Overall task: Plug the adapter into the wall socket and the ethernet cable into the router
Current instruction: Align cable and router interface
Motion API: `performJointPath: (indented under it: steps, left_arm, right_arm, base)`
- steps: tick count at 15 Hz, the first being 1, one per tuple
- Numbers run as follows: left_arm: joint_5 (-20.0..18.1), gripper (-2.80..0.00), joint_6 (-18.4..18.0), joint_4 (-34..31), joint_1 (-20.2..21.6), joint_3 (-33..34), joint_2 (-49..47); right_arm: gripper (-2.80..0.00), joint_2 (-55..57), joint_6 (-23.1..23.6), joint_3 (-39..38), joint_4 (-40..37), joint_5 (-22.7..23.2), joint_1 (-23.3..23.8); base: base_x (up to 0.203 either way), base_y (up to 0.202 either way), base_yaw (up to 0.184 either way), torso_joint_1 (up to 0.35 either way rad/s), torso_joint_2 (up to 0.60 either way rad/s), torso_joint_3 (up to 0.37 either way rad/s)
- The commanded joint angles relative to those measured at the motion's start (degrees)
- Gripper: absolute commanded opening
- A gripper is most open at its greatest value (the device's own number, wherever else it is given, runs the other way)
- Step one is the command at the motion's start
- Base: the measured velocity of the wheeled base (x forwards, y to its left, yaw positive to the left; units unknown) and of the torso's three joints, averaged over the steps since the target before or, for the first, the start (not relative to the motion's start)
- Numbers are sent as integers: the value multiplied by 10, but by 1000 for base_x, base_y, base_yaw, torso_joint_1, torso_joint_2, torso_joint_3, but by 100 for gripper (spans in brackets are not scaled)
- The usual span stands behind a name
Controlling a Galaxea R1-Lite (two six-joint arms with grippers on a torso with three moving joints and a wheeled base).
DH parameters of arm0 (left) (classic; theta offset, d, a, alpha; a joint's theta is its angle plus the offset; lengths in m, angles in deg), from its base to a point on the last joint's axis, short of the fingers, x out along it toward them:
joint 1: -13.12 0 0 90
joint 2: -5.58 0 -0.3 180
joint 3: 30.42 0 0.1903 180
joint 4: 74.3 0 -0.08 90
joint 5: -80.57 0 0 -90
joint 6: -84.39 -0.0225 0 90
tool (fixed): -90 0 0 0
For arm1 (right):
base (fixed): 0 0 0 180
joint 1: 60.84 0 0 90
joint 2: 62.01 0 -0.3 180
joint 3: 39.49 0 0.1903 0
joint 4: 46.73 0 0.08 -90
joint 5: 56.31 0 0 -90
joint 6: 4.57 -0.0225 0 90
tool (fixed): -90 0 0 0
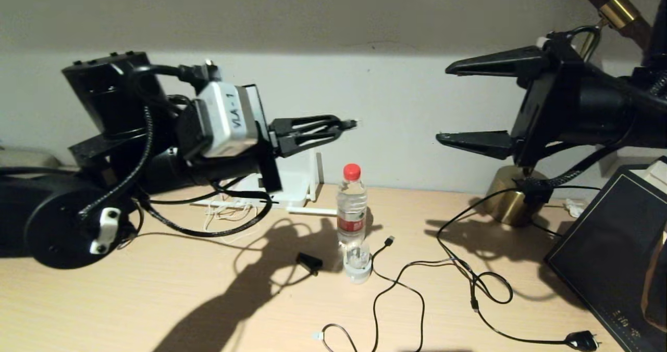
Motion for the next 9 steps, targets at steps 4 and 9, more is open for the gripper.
performJointPath:
  steps: [4, 9]
  left_arm:
    - [111, -280, 424, -2, 52, 80, 123]
    - [285, -280, 633, -24, 62, 150, 161]
  right_arm:
    - [-280, -174, 440, -165, -62, -363, 40]
    - [-280, -436, 581, -281, -173, -501, 44]
  base:
    - [0, 0, 0, 0, 0, 0]
    - [0, 0, 0, 0, 0, 0]
